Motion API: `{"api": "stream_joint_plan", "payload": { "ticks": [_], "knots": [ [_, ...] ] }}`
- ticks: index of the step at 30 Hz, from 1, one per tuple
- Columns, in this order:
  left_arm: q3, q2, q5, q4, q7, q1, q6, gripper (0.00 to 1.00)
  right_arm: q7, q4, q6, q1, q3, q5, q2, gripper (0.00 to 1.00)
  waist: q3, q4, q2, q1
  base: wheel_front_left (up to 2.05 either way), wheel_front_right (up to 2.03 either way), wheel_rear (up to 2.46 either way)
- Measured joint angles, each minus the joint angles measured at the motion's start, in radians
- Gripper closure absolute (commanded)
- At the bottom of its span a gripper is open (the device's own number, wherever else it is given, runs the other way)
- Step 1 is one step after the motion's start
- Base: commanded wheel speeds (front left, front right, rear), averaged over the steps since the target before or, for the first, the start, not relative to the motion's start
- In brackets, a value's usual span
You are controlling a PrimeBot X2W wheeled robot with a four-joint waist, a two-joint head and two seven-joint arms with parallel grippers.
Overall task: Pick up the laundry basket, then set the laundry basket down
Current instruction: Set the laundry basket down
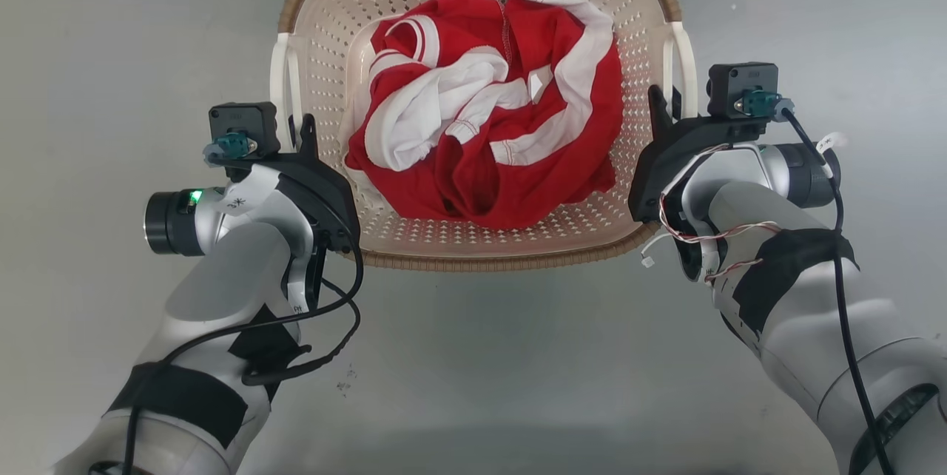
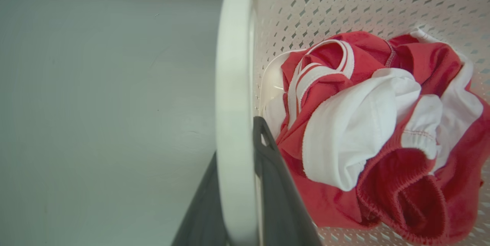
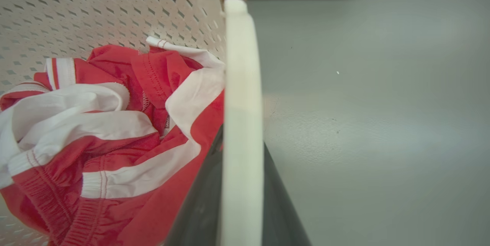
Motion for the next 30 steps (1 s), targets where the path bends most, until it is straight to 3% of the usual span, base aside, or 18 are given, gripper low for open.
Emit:
{"api": "stream_joint_plan", "payload": {
  "ticks": [12,26,29,30],
  "knots": [
    [0.004,0.000,0.017,0.029,-0.025,-0.060,0.003,1.00,-0.036,-0.006,0.000,-0.065,0.003,-0.019,-0.004,1.00,0.086,0.015,-0.0006,-0.0006,0.00,0.00,0.00],
    [-0.004,0.001,0.033,0.058,-0.039,-0.089,0.002,1.00,-0.052,-0.025,0.000,-0.073,0.004,-0.018,-0.011,1.00,0.101,0.014,-0.0006,-0.0004,0.00,0.00,0.00],
    [-0.006,0.002,0.035,0.063,-0.040,-0.097,0.002,1.00,-0.053,-0.028,0.000,-0.073,0.005,-0.018,-0.011,0.62,0.101,0.012,-0.0003,-0.0002,0.00,0.00,0.00],
    [-0.007,0.003,0.036,0.063,-0.044,-0.101,0.002,0.76,-0.052,-0.027,0.000,-0.073,0.008,-0.018,-0.009,0.45,0.100,0.012,0.0002,0.0002,0.00,0.00,0.00]
  ]
}}
